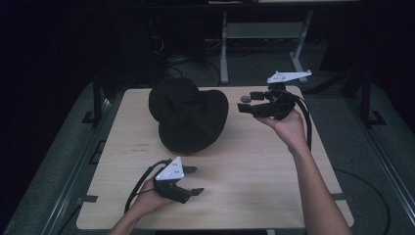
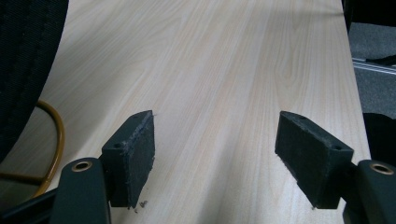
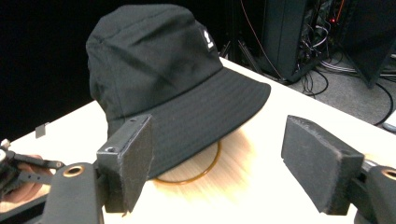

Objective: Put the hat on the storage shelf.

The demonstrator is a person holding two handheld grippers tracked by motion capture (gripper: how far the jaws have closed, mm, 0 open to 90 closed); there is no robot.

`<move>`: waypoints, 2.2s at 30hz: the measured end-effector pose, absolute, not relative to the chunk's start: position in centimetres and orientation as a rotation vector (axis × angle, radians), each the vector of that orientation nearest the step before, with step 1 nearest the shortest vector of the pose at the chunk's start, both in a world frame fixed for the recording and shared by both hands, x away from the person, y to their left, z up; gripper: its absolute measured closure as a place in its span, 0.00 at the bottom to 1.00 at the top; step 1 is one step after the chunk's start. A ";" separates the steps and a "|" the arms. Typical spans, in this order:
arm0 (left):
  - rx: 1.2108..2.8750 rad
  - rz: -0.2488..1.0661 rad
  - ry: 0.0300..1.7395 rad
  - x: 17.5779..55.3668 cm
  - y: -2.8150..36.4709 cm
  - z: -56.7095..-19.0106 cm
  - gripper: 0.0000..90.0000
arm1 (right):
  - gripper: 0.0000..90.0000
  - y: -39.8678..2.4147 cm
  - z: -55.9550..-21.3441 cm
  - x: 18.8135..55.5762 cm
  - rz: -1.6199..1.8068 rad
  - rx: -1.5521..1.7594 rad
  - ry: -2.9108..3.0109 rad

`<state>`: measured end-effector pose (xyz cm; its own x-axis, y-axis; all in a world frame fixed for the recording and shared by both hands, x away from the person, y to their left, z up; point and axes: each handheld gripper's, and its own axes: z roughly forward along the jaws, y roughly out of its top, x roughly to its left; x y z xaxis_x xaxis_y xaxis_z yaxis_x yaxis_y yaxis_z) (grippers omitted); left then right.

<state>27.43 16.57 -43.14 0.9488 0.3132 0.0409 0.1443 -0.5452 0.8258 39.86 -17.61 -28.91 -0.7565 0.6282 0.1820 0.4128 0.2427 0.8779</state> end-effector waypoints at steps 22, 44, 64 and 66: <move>2.143 0.222 0.330 27.3 16.7 -43.1 0.31 | 0.23 -20.7 -31.3 36.9 1.513 1.042 2.276; 2.154 0.215 0.340 27.4 17.0 -43.1 0.30 | 0.18 -23.0 -33.7 34.4 1.496 1.105 2.247; 2.143 0.219 0.346 27.4 17.0 -43.1 0.30 | 0.18 -25.0 -36.2 32.3 1.481 1.170 2.243; 2.144 0.218 0.345 27.4 17.0 -43.1 0.29 | 0.18 -25.2 -36.4 32.1 1.485 1.177 2.235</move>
